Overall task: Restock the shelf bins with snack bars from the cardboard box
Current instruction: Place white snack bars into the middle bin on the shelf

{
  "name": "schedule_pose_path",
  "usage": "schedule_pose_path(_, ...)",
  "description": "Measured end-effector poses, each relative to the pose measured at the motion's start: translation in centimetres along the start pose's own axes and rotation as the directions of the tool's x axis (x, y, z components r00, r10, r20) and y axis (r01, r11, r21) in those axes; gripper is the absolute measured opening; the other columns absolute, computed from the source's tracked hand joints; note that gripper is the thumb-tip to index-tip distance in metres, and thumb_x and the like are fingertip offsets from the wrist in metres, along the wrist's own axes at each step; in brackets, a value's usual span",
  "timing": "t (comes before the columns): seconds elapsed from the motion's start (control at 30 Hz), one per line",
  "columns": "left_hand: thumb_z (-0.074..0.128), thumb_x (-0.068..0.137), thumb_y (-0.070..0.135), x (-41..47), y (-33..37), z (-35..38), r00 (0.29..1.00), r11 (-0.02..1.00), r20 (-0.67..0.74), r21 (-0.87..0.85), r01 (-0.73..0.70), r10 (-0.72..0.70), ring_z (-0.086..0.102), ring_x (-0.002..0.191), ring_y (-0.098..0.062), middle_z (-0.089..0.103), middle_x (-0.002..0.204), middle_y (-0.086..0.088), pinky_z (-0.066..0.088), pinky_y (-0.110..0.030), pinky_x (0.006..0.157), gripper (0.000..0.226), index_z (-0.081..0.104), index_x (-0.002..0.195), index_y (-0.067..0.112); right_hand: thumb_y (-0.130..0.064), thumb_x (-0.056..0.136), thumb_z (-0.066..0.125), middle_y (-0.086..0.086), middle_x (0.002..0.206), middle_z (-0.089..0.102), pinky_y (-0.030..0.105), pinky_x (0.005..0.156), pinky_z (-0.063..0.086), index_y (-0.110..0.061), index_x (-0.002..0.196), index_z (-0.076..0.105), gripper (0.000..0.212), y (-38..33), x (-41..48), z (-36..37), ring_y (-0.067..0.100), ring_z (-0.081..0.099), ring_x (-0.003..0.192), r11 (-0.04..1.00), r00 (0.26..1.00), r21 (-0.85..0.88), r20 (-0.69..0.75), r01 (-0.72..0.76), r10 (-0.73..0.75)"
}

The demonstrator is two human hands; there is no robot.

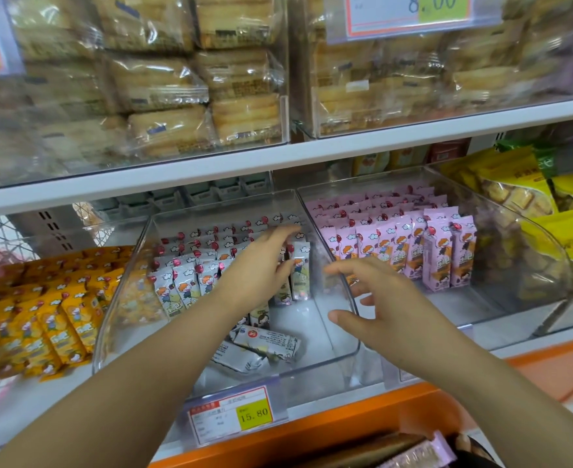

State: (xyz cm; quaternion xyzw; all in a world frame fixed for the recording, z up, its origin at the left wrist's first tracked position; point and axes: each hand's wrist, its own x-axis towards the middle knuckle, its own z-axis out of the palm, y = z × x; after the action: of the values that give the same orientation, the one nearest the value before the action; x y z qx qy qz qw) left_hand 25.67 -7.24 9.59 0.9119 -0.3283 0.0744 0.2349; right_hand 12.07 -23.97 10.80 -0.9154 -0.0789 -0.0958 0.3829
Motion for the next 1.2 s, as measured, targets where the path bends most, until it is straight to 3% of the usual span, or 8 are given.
schedule_pose_path(0.07, 0.057, 0.094, 0.023, 0.3, -0.1, 0.3, 0.999, 0.999, -0.036, 0.054, 0.005, -0.003, 0.058, 0.078, -0.012, 0.051, 0.134, -0.003, 0.048, -0.029, 0.08, 0.046, 0.044, 0.138, 0.026, -0.031, 0.085, 0.067, -0.026, 0.119, 0.041, 0.01, 0.086, 0.04, -0.054, 0.112, 0.039, 0.045, 0.0, 0.0, 0.0, -0.014, 0.045, 0.101, 1.0, 1.0, -0.001, 0.002, 0.0, 0.0)
schedule_pose_path(0.2, 0.06, 0.092, 0.028, 0.8, -0.2, 0.4, 0.998, 0.983, -0.054, 0.179, 0.048, -0.039, 0.061, 0.103, -0.023, 0.051, 0.133, -0.003, 0.052, -0.037, 0.083, 0.044, 0.049, 0.135, 0.027, -0.031, 0.085, 0.067, -0.027, 0.118, 0.041, 0.01, 0.084, 0.041, -0.057, 0.11, 0.036, 0.047, 0.0, 0.0, 0.0, -0.014, 0.044, 0.101, 1.0, 1.0, -0.007, -0.003, 0.007, -0.007)
schedule_pose_path(0.43, 0.069, 0.086, 0.019, 0.9, -0.4, -0.2, 0.996, 0.99, 0.052, 0.128, 0.061, -0.068, 0.059, 0.108, -0.022, 0.05, 0.138, -0.004, 0.046, -0.029, 0.086, 0.063, 0.041, 0.142, 0.029, -0.031, 0.085, 0.067, -0.027, 0.118, 0.04, 0.009, 0.084, 0.04, -0.053, 0.115, 0.04, 0.046, 0.1, -0.1, 0.0, -0.015, 0.044, 0.1, 1.0, 1.0, -0.009, 0.0, 0.003, -0.003)
schedule_pose_path(0.57, 0.065, 0.089, 0.028, 0.3, -0.5, -0.8, 0.996, 0.951, 0.051, 0.305, 0.052, -0.071, 0.056, 0.116, -0.023, 0.042, 0.143, -0.002, 0.052, -0.038, 0.085, 0.064, 0.033, 0.145, 0.032, -0.03, 0.085, 0.067, -0.025, 0.118, 0.041, 0.01, 0.086, 0.04, -0.047, 0.121, 0.045, 0.045, 0.1, 0.0, -0.1, -0.014, 0.044, 0.101, 1.0, 1.0, -0.006, -0.001, -0.008, 0.008)
schedule_pose_path(0.67, 0.058, 0.092, 0.04, 0.3, -0.1, -1.0, 0.998, 0.897, 0.046, 0.441, 0.026, -0.051, 0.056, 0.117, -0.022, 0.042, 0.144, 0.002, 0.051, -0.035, 0.08, 0.061, 0.03, 0.145, 0.034, -0.03, 0.085, 0.067, -0.026, 0.118, 0.041, 0.008, 0.085, 0.039, -0.046, 0.121, 0.045, 0.045, 0.1, 0.0, 0.0, -0.013, 0.044, 0.101, 1.0, 1.0, 0.002, -0.004, -0.013, 0.013)
schedule_pose_path(1.03, 0.056, 0.092, 0.046, 1.6, 0.8, -0.5, 0.996, 0.918, 0.044, 0.393, 0.051, -0.075, 0.057, 0.114, -0.024, 0.053, 0.136, 0.001, 0.046, -0.032, 0.079, 0.053, 0.041, 0.14, 0.029, -0.03, 0.086, 0.066, -0.023, 0.122, 0.041, 0.004, 0.08, 0.037, -0.044, 0.126, 0.045, 0.047, 0.0, 0.0, -0.2, -0.014, 0.044, 0.1, 1.0, 1.0, 0.0, 0.008, -0.018, 0.018)
schedule_pose_path(1.2, 0.055, 0.092, 0.046, 1.3, 0.0, 0.1, 0.996, 0.961, 0.008, 0.263, 0.088, -0.093, 0.059, 0.109, -0.021, 0.059, 0.13, 0.003, 0.049, -0.032, 0.077, 0.042, 0.05, 0.131, 0.029, -0.03, 0.087, 0.066, -0.022, 0.122, 0.041, 0.005, 0.081, 0.037, -0.043, 0.126, 0.045, 0.046, -0.1, 0.0, -0.2, -0.014, 0.044, 0.1, 1.0, 1.0, -0.009, 0.008, -0.017, 0.017)
